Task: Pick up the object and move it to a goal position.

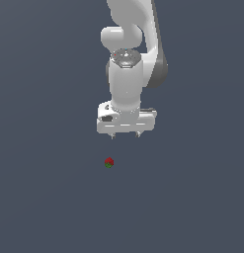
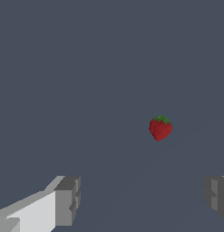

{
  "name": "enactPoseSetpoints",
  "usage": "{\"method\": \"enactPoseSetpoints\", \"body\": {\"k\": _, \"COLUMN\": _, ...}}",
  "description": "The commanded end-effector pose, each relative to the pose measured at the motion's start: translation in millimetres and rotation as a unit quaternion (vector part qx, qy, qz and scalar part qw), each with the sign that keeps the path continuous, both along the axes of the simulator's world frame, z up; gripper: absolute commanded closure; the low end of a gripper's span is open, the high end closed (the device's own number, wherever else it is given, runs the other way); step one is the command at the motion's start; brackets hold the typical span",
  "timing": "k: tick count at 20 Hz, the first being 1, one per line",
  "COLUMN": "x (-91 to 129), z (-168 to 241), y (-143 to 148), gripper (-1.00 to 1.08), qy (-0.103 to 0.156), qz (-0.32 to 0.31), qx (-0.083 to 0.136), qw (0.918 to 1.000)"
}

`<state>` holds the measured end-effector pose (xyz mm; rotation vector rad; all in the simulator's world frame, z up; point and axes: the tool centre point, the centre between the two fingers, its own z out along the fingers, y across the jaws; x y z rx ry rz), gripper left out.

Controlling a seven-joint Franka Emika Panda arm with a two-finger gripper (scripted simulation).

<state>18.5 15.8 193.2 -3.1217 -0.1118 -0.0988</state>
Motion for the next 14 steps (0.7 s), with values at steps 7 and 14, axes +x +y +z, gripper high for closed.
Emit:
{"method": "enactPoseSetpoints", "body": {"k": 7, "x": 5, "z": -11, "y": -7, "gripper": -0.92, "qy": 0.004, "qz": -0.037, "qx": 0.003, "qw": 0.9993}}
{"method": "enactPoseSetpoints", "body": {"k": 14, "x": 16, "z": -34, "y": -22, "gripper": -0.92, "qy": 0.012, "qz": -0.114, "qx": 0.007, "qw": 0.9934}}
